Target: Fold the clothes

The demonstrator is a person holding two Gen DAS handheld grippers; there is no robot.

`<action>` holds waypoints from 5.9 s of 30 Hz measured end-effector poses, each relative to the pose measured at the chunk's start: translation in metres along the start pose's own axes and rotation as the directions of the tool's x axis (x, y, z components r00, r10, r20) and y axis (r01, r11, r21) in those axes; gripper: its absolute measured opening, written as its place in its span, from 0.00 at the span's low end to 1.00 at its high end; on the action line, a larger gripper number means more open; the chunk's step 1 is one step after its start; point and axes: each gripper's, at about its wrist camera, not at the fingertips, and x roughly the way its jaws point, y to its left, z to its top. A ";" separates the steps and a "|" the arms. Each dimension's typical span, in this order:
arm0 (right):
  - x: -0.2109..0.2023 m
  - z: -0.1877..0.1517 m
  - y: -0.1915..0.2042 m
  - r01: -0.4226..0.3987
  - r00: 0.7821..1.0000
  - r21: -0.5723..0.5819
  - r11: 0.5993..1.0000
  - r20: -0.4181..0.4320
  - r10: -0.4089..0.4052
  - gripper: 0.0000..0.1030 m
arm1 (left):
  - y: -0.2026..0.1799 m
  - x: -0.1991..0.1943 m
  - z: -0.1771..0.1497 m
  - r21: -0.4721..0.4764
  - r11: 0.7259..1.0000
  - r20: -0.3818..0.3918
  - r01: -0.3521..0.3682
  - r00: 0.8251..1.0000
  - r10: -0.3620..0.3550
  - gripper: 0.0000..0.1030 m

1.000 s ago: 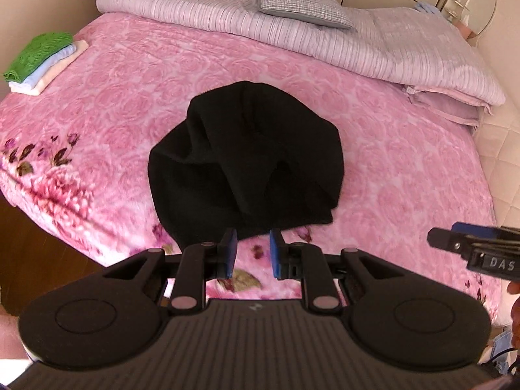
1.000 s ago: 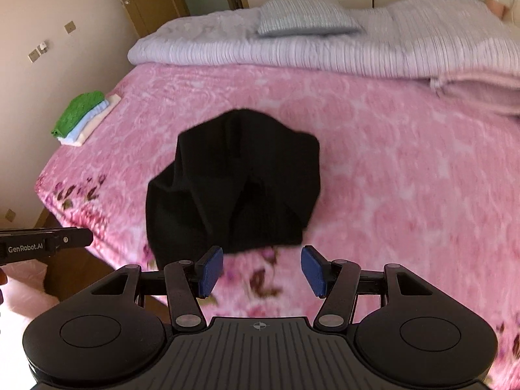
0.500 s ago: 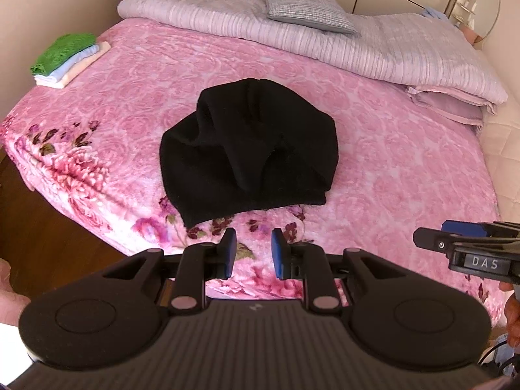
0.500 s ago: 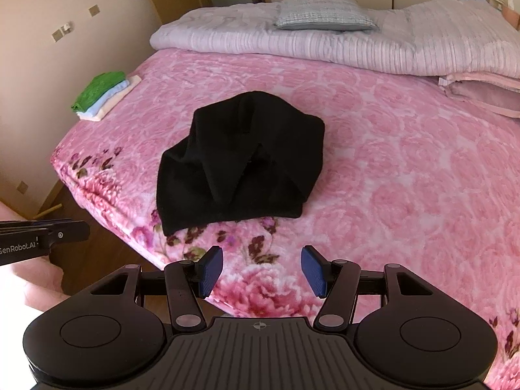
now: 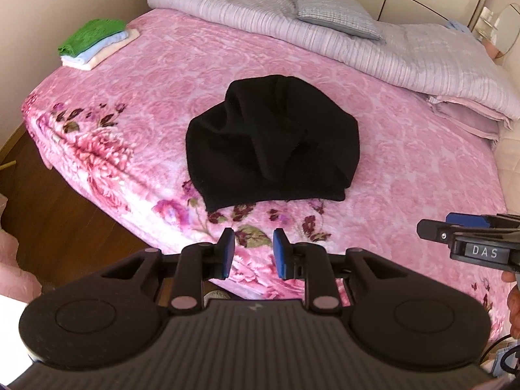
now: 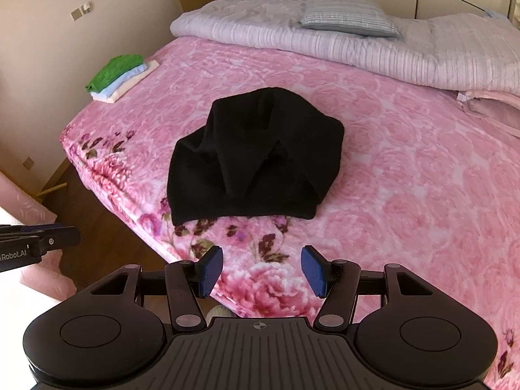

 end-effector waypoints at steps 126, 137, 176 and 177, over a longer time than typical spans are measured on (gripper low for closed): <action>0.188 0.167 -0.035 0.083 0.989 0.172 0.982 -0.135 -0.060 0.49 | 0.068 0.228 0.198 0.007 0.998 -0.202 0.060 0.978 -0.057 0.29; 0.134 0.102 -0.031 0.077 0.988 0.135 0.988 -0.142 -0.058 0.49 | 0.057 0.171 0.123 -0.013 1.000 -0.173 0.000 0.985 -0.002 0.29; 0.268 0.059 -0.110 0.098 0.991 0.640 0.762 -0.133 -0.016 0.49 | 0.217 0.389 0.097 -0.612 0.766 -0.266 0.197 0.861 -0.434 0.30; 0.271 0.059 -0.114 0.097 0.992 0.624 0.775 -0.126 -0.023 0.49 | 0.216 0.389 0.093 -0.631 0.747 -0.238 0.210 0.864 -0.444 0.30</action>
